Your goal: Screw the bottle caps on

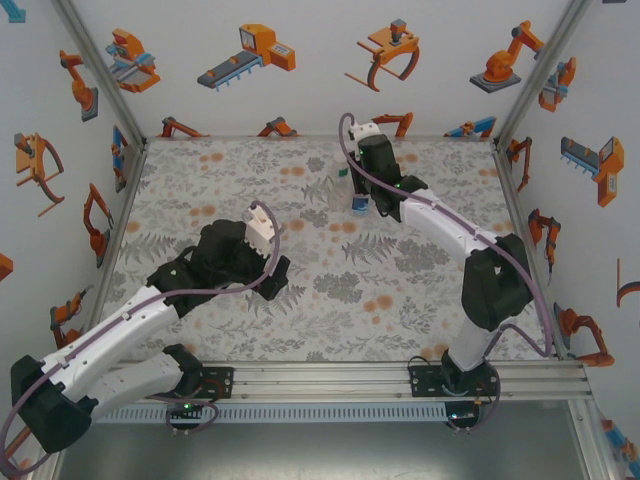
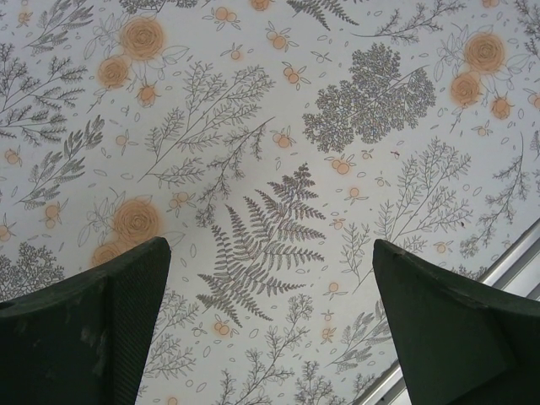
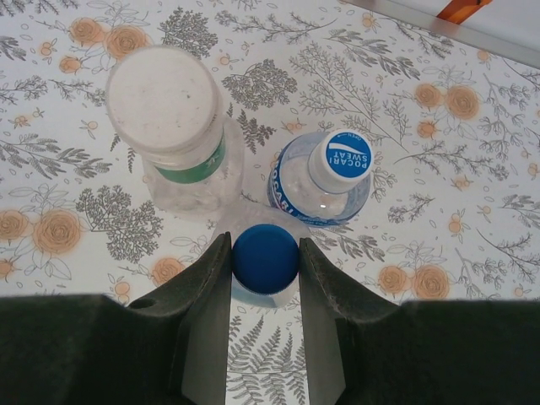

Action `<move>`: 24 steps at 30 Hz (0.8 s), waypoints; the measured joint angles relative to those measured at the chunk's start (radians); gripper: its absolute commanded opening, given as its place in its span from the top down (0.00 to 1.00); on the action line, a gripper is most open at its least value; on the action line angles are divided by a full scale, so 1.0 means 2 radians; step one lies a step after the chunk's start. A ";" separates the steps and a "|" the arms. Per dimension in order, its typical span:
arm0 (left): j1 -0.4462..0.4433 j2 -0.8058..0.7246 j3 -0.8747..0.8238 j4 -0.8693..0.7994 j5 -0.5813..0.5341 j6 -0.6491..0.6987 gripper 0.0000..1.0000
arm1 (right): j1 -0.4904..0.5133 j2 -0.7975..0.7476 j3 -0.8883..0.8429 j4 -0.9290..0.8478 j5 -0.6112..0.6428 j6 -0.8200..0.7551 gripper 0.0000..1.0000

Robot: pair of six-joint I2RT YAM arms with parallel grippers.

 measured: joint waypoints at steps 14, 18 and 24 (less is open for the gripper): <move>0.001 0.013 0.011 -0.002 0.000 0.000 0.03 | -0.002 -0.006 -0.041 0.037 0.000 0.010 0.48; 0.003 0.016 0.014 -0.002 -0.006 0.000 0.03 | -0.002 -0.011 -0.041 0.025 -0.004 0.009 0.42; 0.006 0.036 0.019 -0.001 -0.034 -0.006 0.03 | -0.002 -0.052 -0.040 -0.008 -0.009 0.009 0.37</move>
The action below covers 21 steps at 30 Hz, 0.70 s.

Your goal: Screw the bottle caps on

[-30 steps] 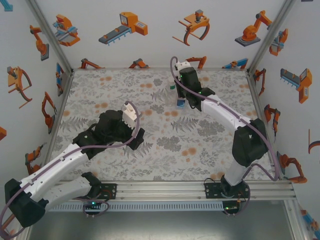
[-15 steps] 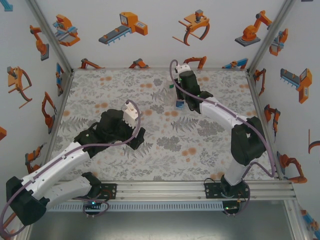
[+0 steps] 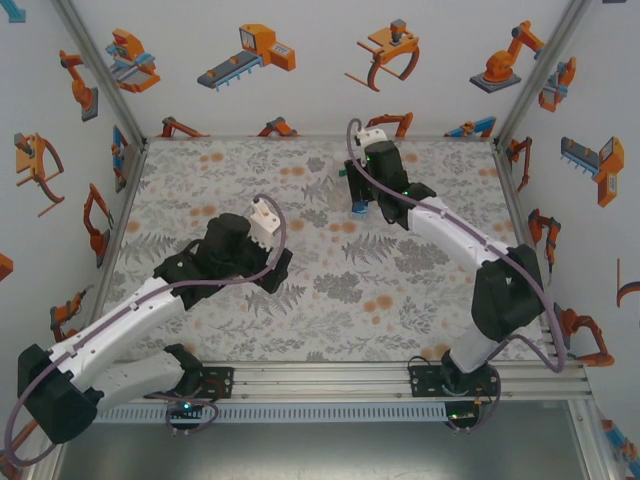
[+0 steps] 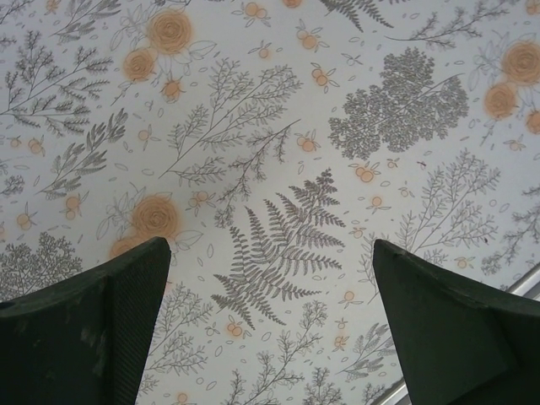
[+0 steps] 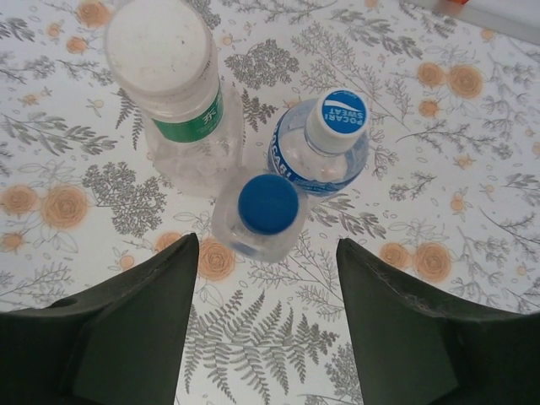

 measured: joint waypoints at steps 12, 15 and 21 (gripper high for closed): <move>0.043 0.057 0.003 0.027 -0.090 -0.002 0.03 | -0.023 -0.182 -0.095 -0.031 0.055 -0.013 0.01; 0.066 0.064 -0.007 0.058 -0.115 0.007 0.03 | -0.047 -0.218 -0.143 -0.039 0.068 -0.013 0.01; 0.088 0.073 -0.088 0.172 -0.173 0.066 0.03 | -0.121 -0.258 -0.246 -0.025 0.076 -0.013 0.01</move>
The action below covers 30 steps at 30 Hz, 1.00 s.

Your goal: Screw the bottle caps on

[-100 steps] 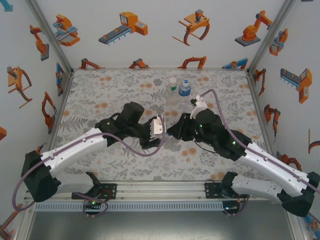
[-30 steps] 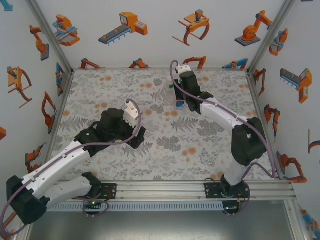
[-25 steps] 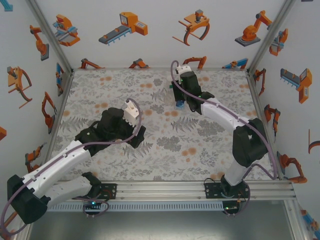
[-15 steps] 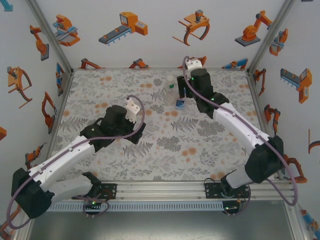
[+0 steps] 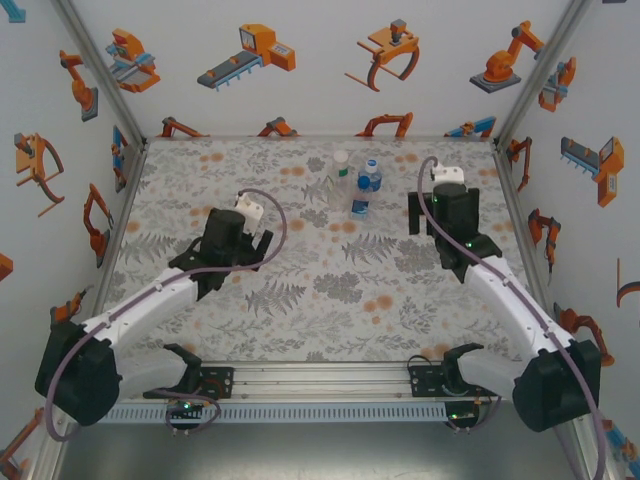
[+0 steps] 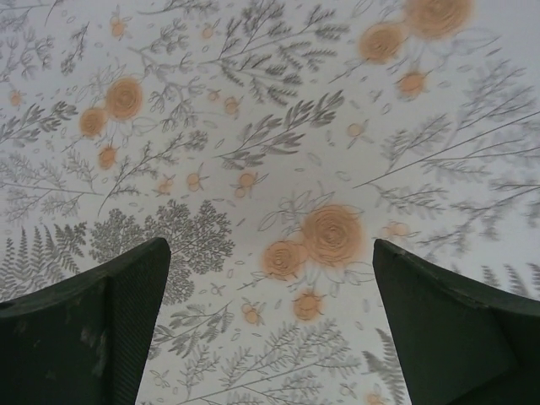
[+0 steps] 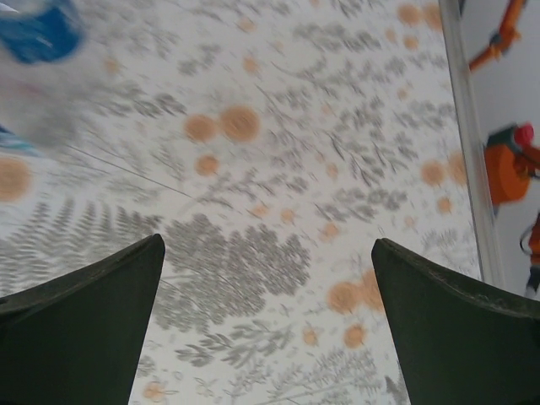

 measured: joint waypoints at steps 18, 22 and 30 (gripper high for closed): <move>0.159 0.060 -0.164 0.306 0.040 0.009 0.03 | -0.128 0.094 -0.194 0.274 -0.054 0.030 0.01; 0.190 0.070 -0.165 0.356 0.077 0.001 0.03 | -0.132 0.118 -0.200 0.335 -0.060 0.031 0.01; 0.260 0.135 -0.165 0.427 0.162 -0.033 0.03 | -0.151 0.189 -0.205 0.451 -0.095 0.026 0.01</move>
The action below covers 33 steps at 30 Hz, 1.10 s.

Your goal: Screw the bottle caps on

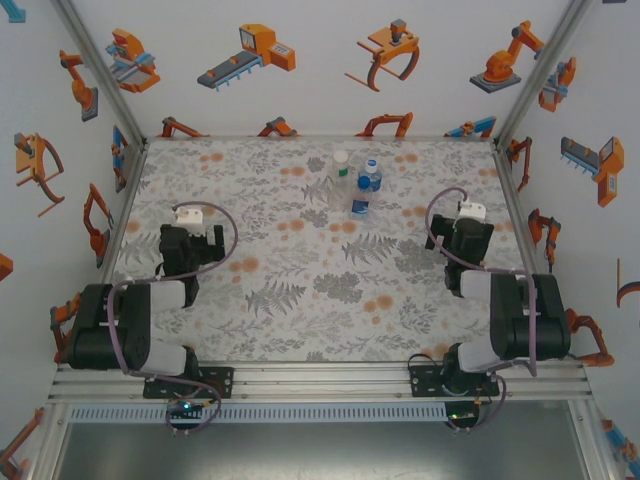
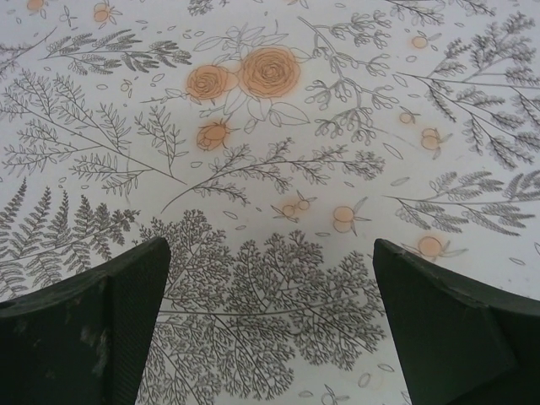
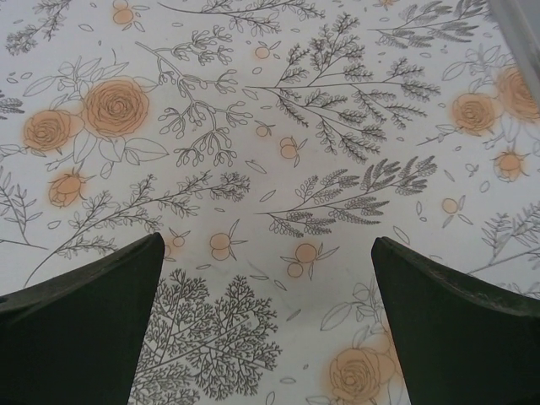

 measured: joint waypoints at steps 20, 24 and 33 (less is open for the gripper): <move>0.027 0.051 0.028 0.016 0.045 -0.040 0.03 | -0.001 0.026 -0.014 0.060 -0.030 -0.009 0.01; 0.027 0.051 0.028 0.016 0.045 -0.043 0.03 | -0.001 0.026 -0.014 0.060 -0.029 -0.009 0.01; 0.027 0.051 0.028 0.016 0.045 -0.044 0.03 | -0.001 0.026 -0.014 0.060 -0.030 -0.009 0.01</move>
